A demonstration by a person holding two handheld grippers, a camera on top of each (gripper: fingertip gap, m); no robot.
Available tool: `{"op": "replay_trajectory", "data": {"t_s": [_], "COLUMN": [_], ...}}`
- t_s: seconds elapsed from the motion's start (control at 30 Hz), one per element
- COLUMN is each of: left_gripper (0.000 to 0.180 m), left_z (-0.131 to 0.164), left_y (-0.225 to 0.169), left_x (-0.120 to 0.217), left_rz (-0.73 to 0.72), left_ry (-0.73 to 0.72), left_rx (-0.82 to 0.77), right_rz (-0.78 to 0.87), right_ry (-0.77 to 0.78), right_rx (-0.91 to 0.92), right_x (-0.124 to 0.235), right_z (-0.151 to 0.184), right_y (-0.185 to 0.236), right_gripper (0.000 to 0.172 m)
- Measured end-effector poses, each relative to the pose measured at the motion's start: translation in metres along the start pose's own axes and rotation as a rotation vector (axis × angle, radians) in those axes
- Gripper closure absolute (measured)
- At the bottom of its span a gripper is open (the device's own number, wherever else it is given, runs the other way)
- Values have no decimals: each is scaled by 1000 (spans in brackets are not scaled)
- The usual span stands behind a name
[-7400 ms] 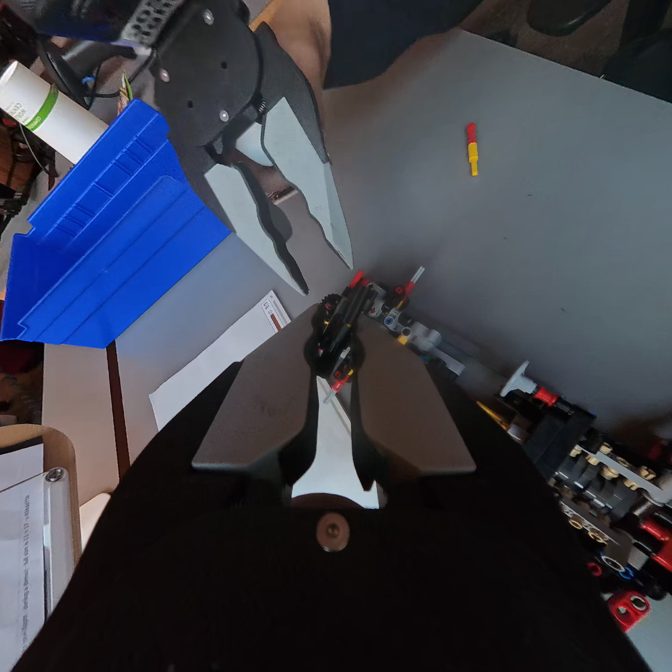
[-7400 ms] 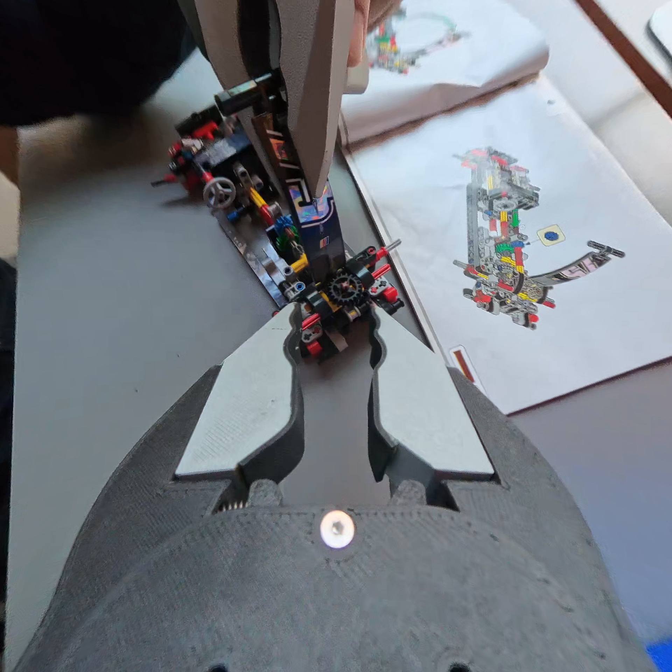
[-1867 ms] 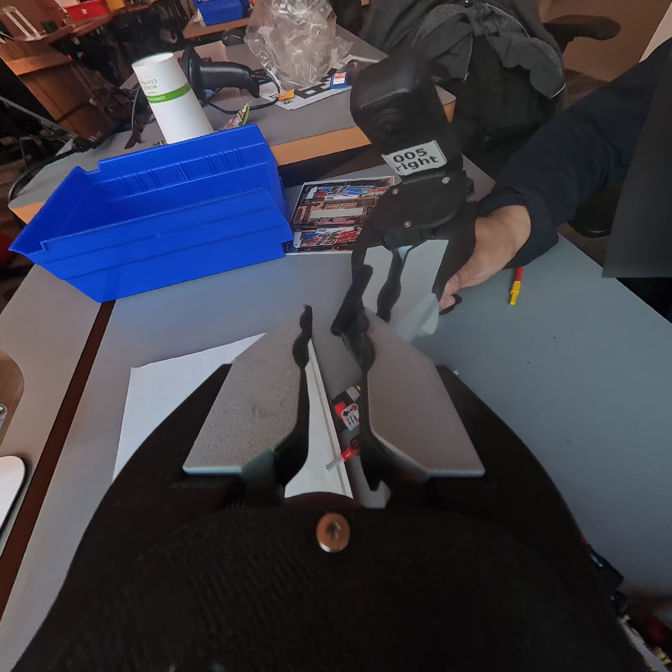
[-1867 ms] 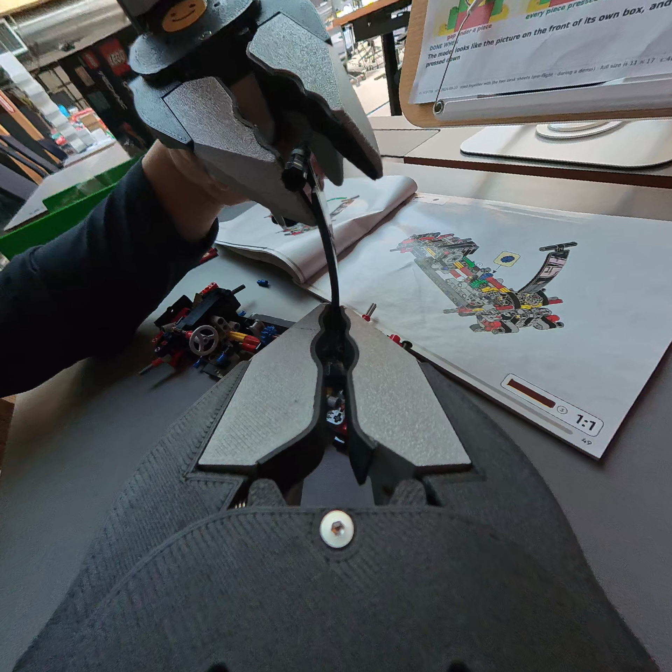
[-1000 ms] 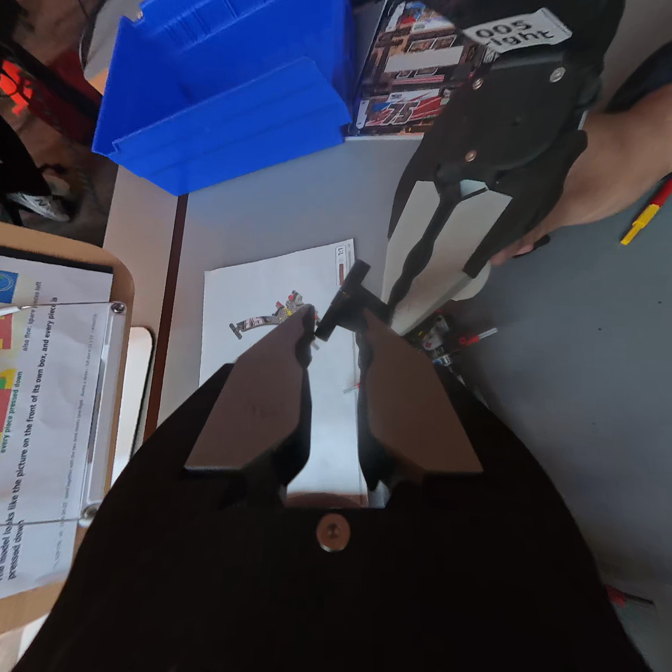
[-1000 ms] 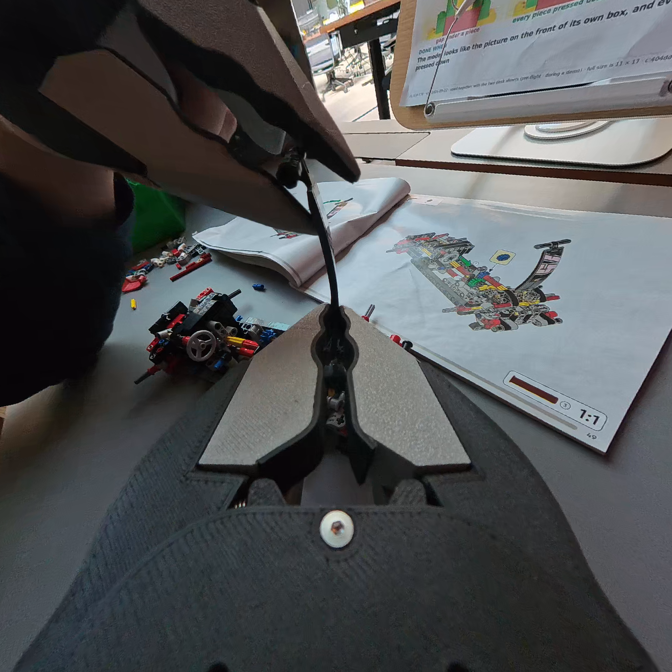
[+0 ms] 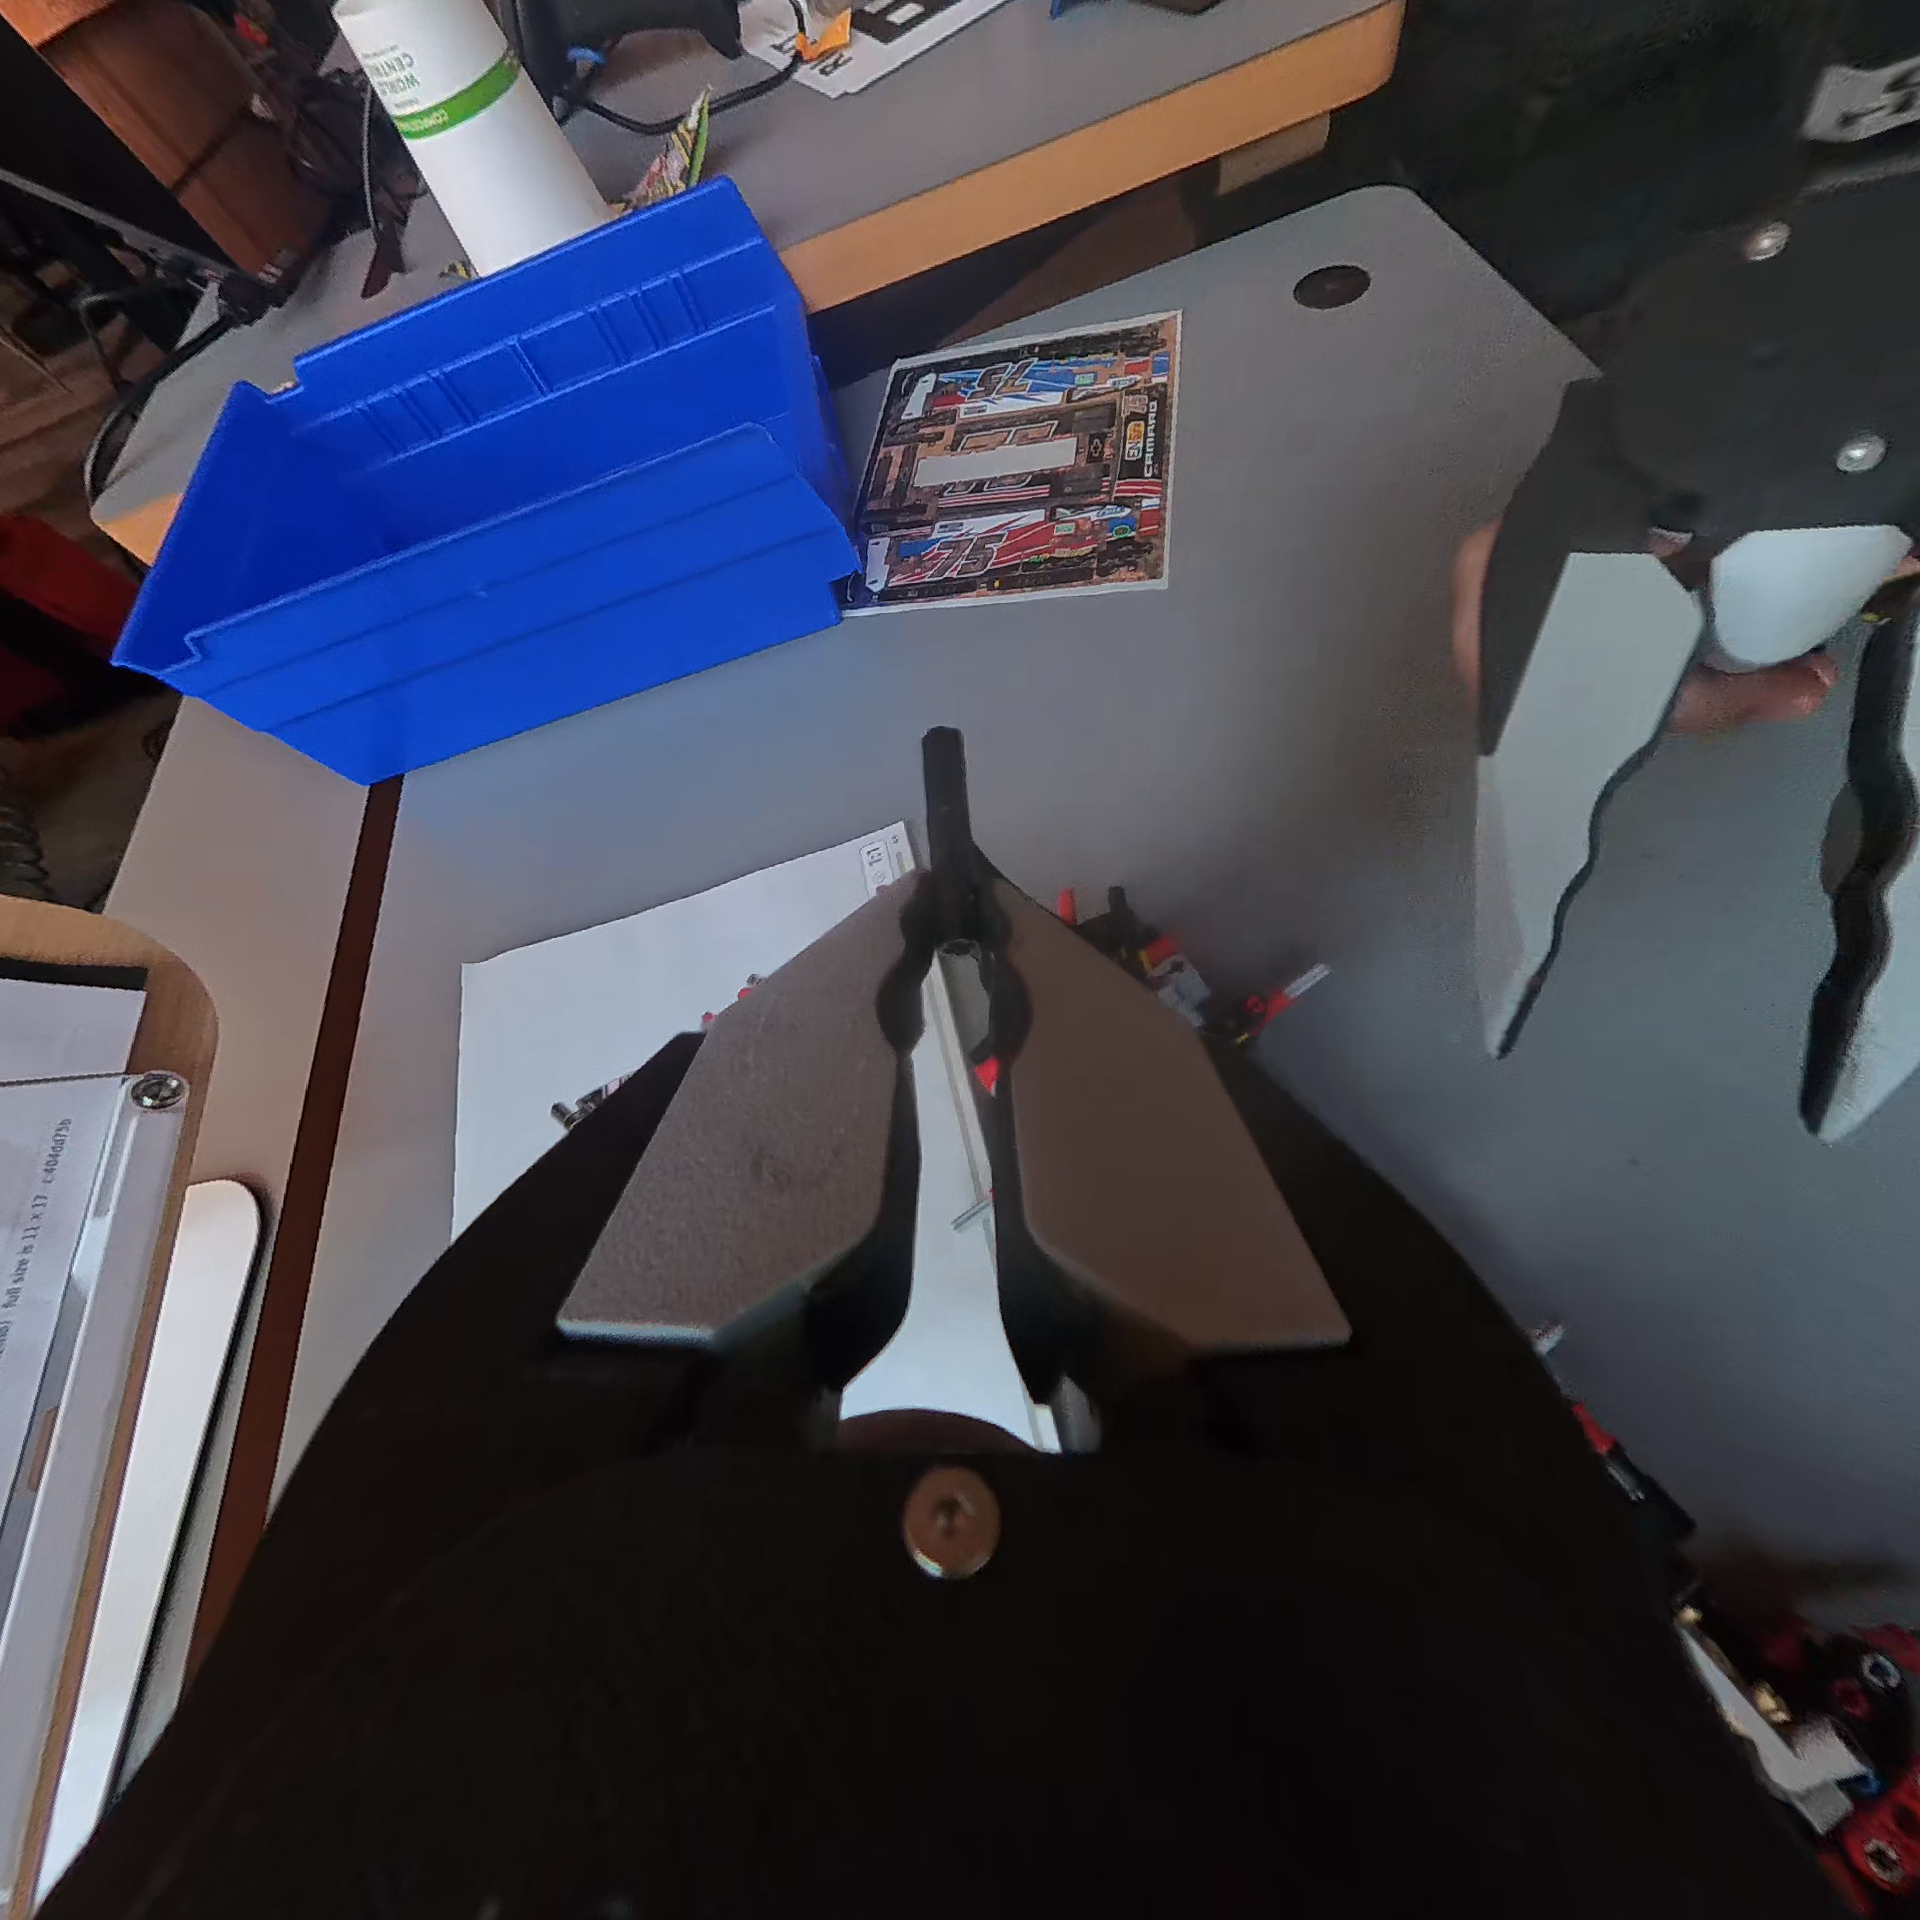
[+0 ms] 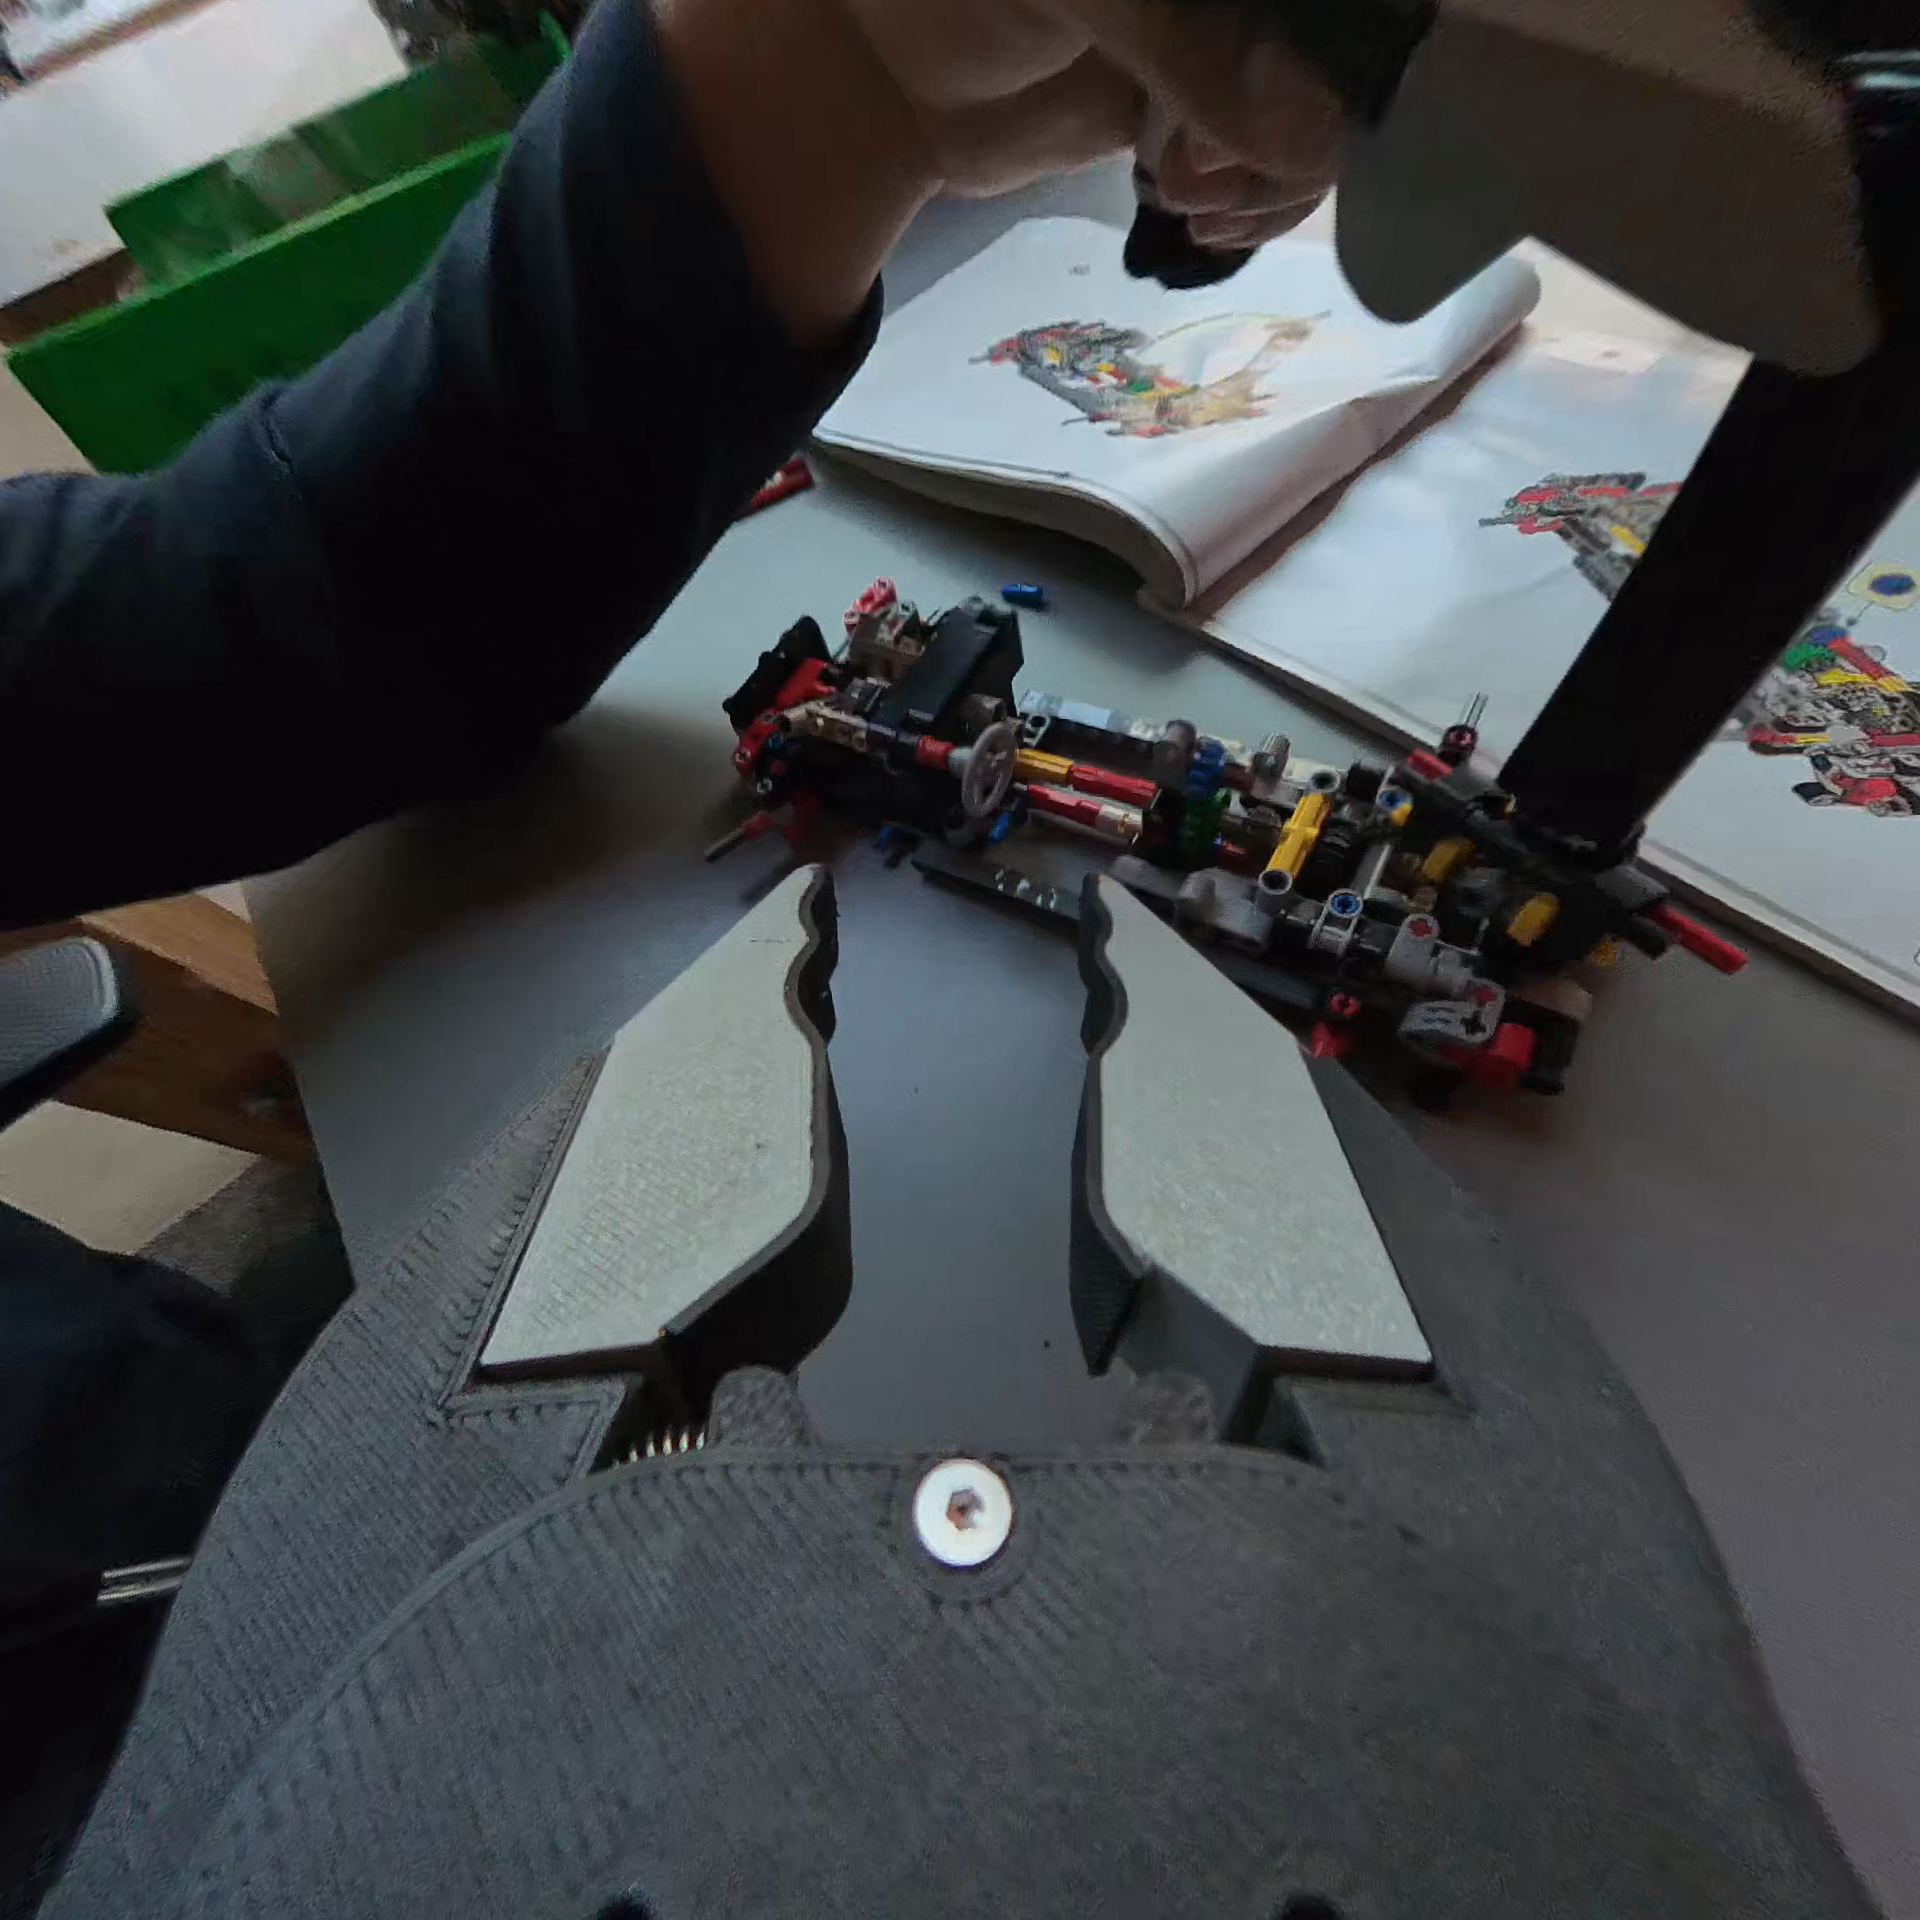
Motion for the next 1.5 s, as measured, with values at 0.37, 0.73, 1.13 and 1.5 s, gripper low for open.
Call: {"op": "replay_trajectory", "data": {"t_s": [0.37,0.73,1.13,1.5], "left_gripper": [176,174,159,154], "left_z": [1,0,6,17], "left_y": [-1,-2,2,4], "left_x": [-2,-3,0,0], "left_rz": [6,3,-5,11], "left_ry": [10,10,26,38], "left_rx": [-18,-15,-1,33], "right_rz": [198,152,236,242], "right_ry": [175,-133,-126,-147], "right_rx": [-58,-107,114,87], "right_x": [125,-31,-35,29], "right_z": [61,-6,-22,-66], "right_y": [-28,33,25,-100], "right_gripper": [132,103,115,132]}}
Point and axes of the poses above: each gripper's, where its closed fingertips meet, x back along the fingers, z out of its underside, y = z × x across the jaws, the point moved 1 cm from there along x, back along the fingers, and after that the axes turned 1 degree about -x, right-handed, at the moved point
